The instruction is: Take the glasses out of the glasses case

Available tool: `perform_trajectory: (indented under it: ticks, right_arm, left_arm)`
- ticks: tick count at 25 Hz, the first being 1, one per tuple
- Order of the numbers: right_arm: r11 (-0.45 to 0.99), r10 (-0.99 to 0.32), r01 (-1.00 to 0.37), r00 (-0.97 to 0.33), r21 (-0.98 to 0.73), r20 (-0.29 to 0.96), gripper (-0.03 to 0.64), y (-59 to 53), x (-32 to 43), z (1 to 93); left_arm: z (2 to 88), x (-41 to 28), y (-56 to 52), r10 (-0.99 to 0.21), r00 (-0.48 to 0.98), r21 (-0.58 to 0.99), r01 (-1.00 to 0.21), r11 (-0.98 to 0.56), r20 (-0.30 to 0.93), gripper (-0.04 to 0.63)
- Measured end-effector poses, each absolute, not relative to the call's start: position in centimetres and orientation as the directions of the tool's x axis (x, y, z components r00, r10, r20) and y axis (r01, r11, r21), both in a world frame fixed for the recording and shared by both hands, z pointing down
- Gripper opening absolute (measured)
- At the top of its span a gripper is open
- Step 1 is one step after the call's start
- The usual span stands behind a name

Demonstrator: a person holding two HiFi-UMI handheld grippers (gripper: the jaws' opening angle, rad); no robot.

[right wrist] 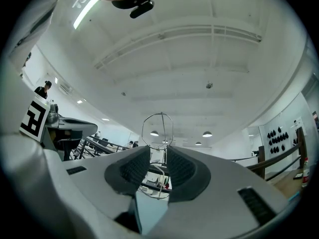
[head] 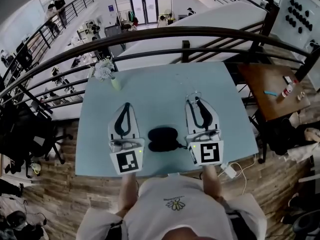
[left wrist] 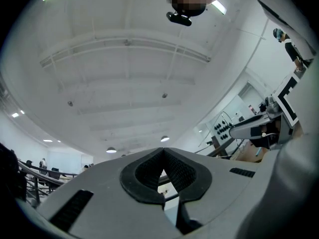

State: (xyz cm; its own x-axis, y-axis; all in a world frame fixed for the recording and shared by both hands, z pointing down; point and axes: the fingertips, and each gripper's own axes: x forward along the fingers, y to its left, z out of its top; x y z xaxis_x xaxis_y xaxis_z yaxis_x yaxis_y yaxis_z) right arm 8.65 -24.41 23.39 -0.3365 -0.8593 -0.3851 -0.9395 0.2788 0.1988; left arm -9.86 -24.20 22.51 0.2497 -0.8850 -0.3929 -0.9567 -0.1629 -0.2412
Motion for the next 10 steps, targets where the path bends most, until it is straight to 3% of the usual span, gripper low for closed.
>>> perform_trajectory:
  ticks: [10]
  right_arm:
    - [0.277,-0.866,-0.941,-0.332,0.195,-0.373,0.101,-24.4,9.0,23.0]
  left_arm:
    - [21.5,-10.6,-24.4,-0.886,0.243,-0.289,-0.948,-0.131,-0.395,0.017]
